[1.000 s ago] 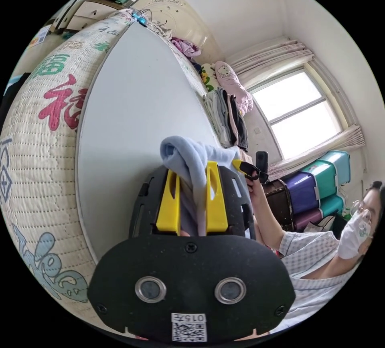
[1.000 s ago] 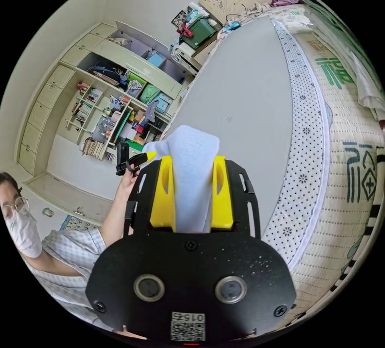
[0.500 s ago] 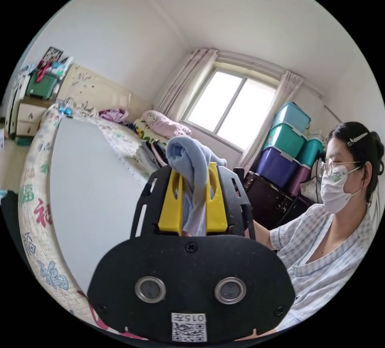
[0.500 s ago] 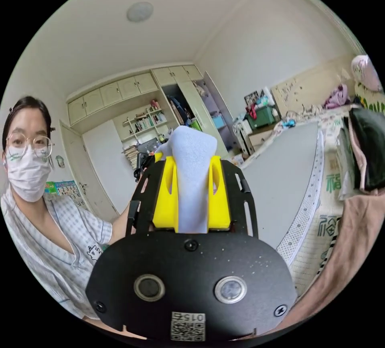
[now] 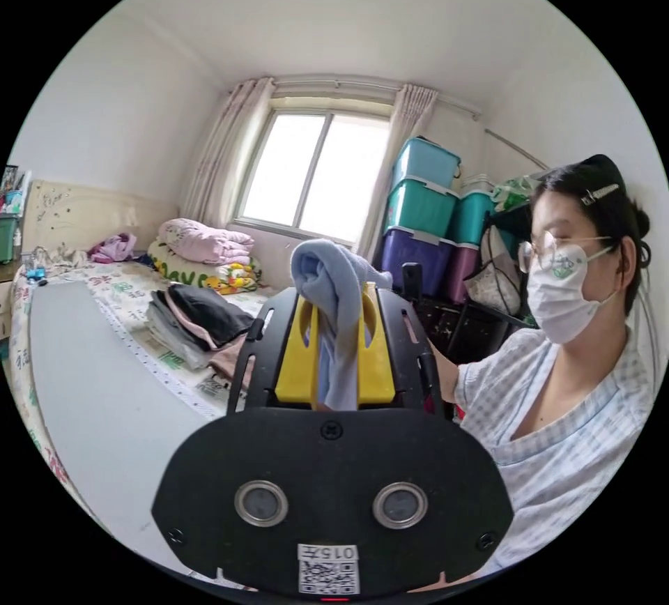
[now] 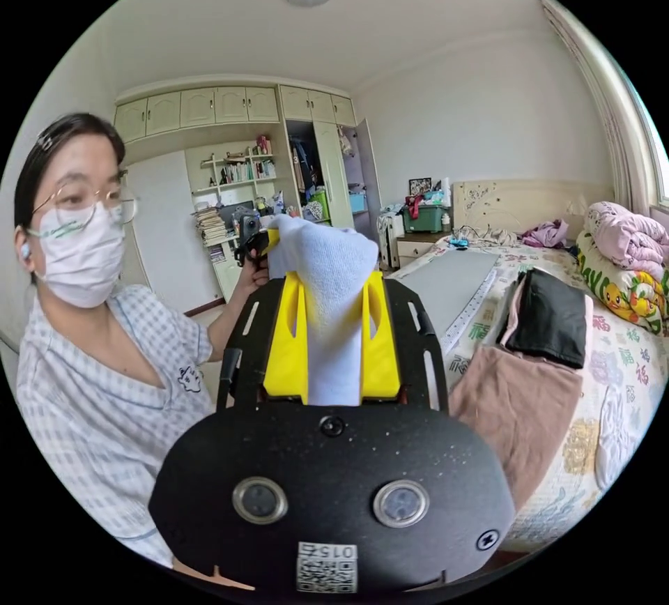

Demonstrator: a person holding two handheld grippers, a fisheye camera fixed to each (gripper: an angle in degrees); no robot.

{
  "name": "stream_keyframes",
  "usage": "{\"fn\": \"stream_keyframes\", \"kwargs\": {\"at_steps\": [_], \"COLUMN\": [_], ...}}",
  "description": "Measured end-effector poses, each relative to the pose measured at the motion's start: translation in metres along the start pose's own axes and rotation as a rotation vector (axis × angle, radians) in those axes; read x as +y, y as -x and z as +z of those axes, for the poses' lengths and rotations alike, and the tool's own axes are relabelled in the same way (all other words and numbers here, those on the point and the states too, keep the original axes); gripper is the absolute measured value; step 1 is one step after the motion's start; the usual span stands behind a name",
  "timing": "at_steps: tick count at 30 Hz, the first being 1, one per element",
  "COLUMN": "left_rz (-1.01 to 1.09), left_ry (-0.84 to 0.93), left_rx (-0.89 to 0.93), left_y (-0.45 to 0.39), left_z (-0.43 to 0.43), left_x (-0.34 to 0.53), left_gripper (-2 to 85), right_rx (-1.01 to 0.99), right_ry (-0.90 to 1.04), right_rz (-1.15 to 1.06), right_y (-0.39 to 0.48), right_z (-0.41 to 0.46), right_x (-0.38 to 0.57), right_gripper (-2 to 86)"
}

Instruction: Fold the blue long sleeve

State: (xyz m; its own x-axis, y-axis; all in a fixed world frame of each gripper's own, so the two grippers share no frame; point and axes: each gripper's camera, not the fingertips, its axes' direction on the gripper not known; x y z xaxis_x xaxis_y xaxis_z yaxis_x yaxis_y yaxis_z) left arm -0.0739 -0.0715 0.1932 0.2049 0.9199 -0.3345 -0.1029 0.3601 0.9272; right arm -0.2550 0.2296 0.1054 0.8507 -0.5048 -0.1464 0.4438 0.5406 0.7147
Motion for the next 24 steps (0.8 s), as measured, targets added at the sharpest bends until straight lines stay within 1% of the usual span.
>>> {"fn": "stream_keyframes", "kwargs": {"at_steps": [3, 7, 9, 12, 13, 15, 19, 24], "left_rz": [0.036, 0.096, 0.06, 0.015, 0.023, 0.082, 0.17, 0.152], "left_ry": [0.018, 0.07, 0.107, 0.097, 0.093, 0.072, 0.022, 0.005], "left_rx": [0.104, 0.123, 0.118, 0.112, 0.102, 0.024, -0.048, -0.084], "left_y": [-0.007, 0.01, 0.048, 0.104, 0.113, 0.135, 0.163, 0.221], "left_z": [0.026, 0.072, 0.111, 0.155, 0.163, 0.19, 0.225, 0.285], "left_x": [0.003, -0.004, -0.011, -0.031, -0.036, -0.058, -0.079, -0.082], "left_gripper": [8.1, 8.2, 8.2, 8.1, 8.1, 8.2, 8.1, 8.2], "right_rx": [0.07, 0.216, 0.259, 0.307, 0.323, 0.395, 0.44, 0.486], "right_ry": [-0.011, 0.009, 0.039, 0.029, 0.027, 0.016, -0.024, -0.039], "right_rz": [0.003, 0.008, 0.062, 0.033, 0.018, -0.06, -0.135, -0.151], "right_y": [0.024, 0.015, -0.026, -0.08, -0.089, -0.122, -0.175, -0.249], "right_z": [-0.016, -0.014, -0.002, 0.014, 0.017, 0.03, 0.046, 0.077], "right_x": [0.005, -0.006, -0.025, -0.062, -0.07, -0.103, -0.139, -0.156], "right_gripper": [11.6, 11.5, 11.4, 11.4, 11.4, 11.4, 11.4, 11.4]}}
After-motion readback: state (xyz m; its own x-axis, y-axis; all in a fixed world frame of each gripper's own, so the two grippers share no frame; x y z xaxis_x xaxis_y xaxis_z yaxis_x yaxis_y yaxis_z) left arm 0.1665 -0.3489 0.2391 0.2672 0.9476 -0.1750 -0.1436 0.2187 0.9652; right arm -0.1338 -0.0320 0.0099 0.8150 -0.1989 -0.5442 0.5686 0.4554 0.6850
